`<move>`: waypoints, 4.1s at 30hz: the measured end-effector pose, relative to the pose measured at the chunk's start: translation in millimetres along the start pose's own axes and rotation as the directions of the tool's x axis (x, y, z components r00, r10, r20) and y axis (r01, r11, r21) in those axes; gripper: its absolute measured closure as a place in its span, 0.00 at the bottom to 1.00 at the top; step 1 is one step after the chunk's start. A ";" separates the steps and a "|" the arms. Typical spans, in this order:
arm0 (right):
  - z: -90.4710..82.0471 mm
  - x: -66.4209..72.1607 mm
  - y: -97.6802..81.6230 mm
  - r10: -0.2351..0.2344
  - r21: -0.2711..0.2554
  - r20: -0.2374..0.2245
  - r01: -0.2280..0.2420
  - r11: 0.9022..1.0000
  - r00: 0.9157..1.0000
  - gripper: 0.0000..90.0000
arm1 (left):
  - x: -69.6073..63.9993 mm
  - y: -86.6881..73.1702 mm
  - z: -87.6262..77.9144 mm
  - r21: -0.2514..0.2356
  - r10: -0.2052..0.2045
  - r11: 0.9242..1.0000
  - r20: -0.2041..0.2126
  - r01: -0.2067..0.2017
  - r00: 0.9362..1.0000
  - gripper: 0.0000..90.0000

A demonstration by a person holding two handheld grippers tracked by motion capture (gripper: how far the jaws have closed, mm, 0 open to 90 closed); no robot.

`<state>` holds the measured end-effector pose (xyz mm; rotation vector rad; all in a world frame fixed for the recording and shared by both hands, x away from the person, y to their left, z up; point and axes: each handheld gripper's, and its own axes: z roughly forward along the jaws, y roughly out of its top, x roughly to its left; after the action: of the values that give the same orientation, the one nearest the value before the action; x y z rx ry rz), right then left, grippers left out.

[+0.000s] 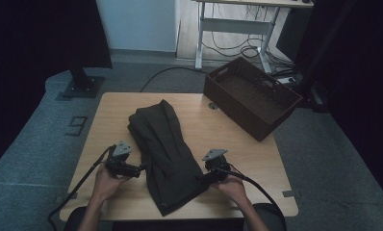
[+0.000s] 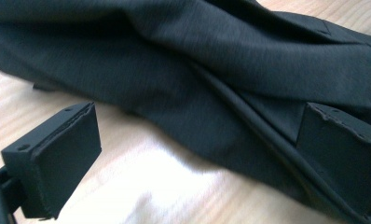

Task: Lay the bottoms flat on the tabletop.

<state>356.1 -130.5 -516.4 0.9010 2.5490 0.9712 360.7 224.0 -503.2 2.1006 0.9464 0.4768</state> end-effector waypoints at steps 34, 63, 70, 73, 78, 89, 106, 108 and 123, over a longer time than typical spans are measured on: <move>16.6 -68.4 -14.7 0.095 0.056 0.211 -0.109 0.992 0.973 0.10 | -48.4 -15.3 42.0 0.149 0.090 0.986 -0.059 -0.080 0.994 0.01; -5.6 10.8 -8.4 0.010 0.031 0.030 -0.010 0.999 1.000 0.07 | 71.8 25.8 51.3 0.137 -0.010 0.989 -0.280 0.050 0.960 0.01; 8.1 17.2 -15.0 -0.027 0.075 0.108 0.019 0.997 0.994 0.02 | 73.9 3.7 62.0 0.179 -0.012 0.982 -0.274 0.063 0.962 0.01; 12.4 15.4 -16.5 -0.027 0.081 0.113 0.017 0.997 0.993 0.00 | 73.2 -2.5 58.4 0.155 -0.042 0.984 -0.271 0.086 0.962 0.02; 11.7 9.0 -15.4 -0.029 0.093 0.152 0.015 0.996 0.988 0.00 | 66.7 -7.5 52.1 0.150 -0.057 0.984 -0.267 0.100 0.962 0.04; 10.5 -37.8 -18.4 0.062 0.093 0.257 -0.088 0.992 0.964 0.00 | 28.2 -14.9 39.3 0.176 0.003 0.984 -0.229 0.039 0.973 0.05; -2.1 -67.0 -9.2 0.109 0.077 0.303 -0.138 0.987 0.947 0.05 | 61.3 45.2 -13.5 0.022 -0.022 0.999 -0.217 0.027 0.976 0.06; -9.1 -62.1 -7.2 0.115 0.061 0.283 -0.137 0.989 0.952 0.05 | 71.6 51.6 -4.1 0.044 -0.011 0.999 -0.247 0.022 0.969 0.06; 2.5 -27.6 -28.2 0.058 0.109 0.237 -0.085 0.990 0.970 0.03 | 98.4 16.8 57.2 0.150 -0.101 0.979 -0.238 0.139 0.966 0.08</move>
<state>365.6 -163.2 -536.4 1.0783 2.4078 0.6914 466.9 262.9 -524.2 2.1511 1.2782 0.6055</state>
